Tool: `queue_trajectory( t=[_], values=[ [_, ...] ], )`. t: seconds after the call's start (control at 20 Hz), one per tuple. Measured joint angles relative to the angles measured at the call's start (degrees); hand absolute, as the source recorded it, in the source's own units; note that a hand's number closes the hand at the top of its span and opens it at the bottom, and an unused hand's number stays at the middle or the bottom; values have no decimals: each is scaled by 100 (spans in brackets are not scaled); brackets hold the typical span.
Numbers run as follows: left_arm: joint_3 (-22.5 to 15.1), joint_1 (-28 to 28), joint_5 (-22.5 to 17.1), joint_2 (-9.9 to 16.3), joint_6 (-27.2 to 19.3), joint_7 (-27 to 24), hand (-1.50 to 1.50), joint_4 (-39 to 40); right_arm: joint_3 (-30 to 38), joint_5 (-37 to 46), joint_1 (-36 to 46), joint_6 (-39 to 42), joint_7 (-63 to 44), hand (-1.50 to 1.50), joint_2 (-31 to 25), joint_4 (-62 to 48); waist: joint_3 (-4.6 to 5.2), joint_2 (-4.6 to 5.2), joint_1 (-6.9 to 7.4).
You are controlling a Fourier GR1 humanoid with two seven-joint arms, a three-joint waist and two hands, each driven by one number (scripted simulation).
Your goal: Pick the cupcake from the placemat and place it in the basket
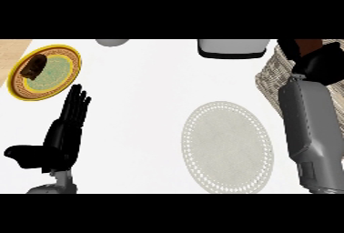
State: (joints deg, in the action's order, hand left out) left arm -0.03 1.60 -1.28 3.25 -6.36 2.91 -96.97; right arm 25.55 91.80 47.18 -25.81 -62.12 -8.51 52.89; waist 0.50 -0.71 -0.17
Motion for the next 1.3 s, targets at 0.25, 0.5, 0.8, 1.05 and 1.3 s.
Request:
queue_trajectory(
  t=[0.25, 0.5, 0.8, 1.05, 1.3],
  values=[
    [-12, -16, -5, -34, 20, -69, 0, -7, 102, -315, -315, -30, 204, 150, -118, 189, -10, 17, 22],
    [31, -135, -54, -6, 119, -216, 0, 62, 158, -529, -706, -131, 341, 150, -111, 390, -22, 41, 32],
    [-64, -159, 50, -57, 74, -188, 0, 22, 315, -610, -930, -303, 348, -150, -61, 591, 38, 20, 70],
    [-13, -122, 24, -39, 85, -171, 0, 42, 400, -877, -976, -303, 419, -150, -56, 626, 79, 1, 92],
    [35, -126, 16, -12, 116, -268, 0, 100, 379, -1087, -1085, -491, 544, -150, -117, 790, 89, -1, 99]
  ],
)
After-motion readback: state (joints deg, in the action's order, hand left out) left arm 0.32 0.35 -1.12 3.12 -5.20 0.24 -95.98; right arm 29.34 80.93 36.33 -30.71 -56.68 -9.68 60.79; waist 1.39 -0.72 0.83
